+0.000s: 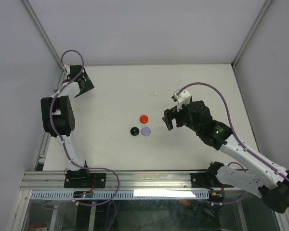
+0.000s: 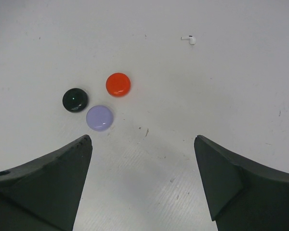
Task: Insert the wireless bluetooth earbuds into the charging case
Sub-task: Pick up the charging case at the center of the board.
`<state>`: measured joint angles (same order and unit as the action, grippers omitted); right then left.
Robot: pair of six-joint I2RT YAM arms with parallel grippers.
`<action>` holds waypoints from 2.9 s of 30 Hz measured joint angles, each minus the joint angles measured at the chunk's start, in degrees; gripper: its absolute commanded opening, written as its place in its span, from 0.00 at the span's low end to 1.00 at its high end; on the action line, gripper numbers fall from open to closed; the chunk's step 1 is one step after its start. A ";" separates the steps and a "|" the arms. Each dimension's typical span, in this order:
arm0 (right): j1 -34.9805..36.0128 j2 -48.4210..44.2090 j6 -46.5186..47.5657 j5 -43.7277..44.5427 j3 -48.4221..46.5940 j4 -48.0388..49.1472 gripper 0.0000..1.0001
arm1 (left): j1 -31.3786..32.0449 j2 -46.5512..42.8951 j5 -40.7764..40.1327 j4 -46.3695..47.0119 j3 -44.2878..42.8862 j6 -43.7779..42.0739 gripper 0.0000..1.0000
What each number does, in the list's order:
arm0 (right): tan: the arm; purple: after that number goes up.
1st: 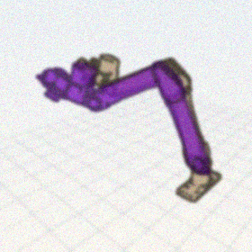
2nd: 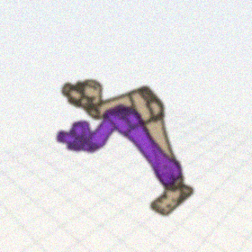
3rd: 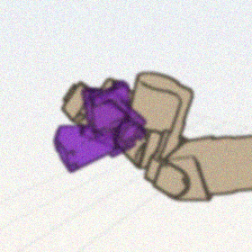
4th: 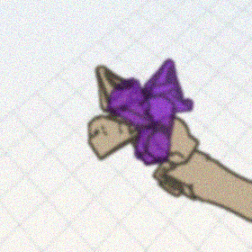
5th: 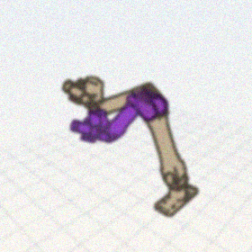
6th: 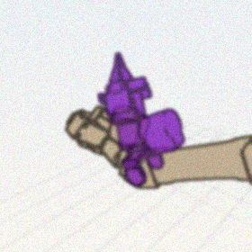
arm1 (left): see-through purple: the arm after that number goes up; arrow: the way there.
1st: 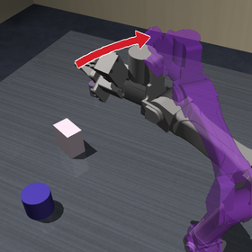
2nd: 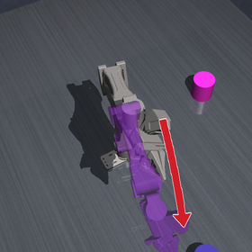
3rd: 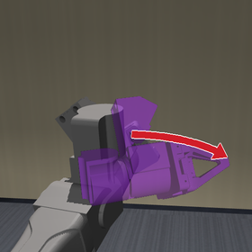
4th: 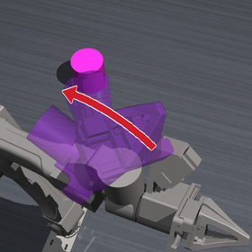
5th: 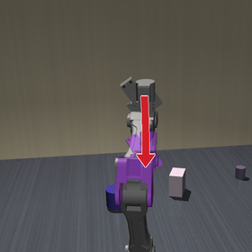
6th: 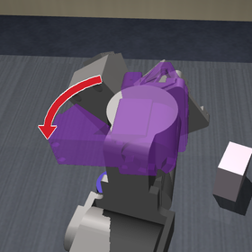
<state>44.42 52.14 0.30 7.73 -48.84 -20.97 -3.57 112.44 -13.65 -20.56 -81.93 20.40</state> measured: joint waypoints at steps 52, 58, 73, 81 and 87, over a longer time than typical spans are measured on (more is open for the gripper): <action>0.00 4.28 -0.90 -3.76 -1.18 -3.37 0.91 | 0.83 -7.80 20.02 7.32 9.70 -24.59 0.45; -0.46 4.63 -1.95 -8.55 -4.15 -4.37 0.91 | 8.28 -20.96 23.28 11.15 18.53 -31.10 0.45; -4.31 11.65 -4.83 -16.55 -10.78 -7.50 0.91 | 22.53 -42.49 31.45 16.44 34.42 -48.54 0.45; -6.88 15.32 -6.25 -22.34 -14.27 -7.76 0.91 | 31.71 -47.91 31.74 17.57 38.25 -57.33 0.45; -7.50 18.51 -7.85 -27.89 -17.11 -6.93 0.89 | 39.58 -51.12 31.12 20.06 41.55 -63.21 0.45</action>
<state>36.93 70.65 -7.55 -20.16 -65.95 -27.90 36.01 61.32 17.47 -0.49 -40.38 -42.81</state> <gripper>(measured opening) 0.908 0.503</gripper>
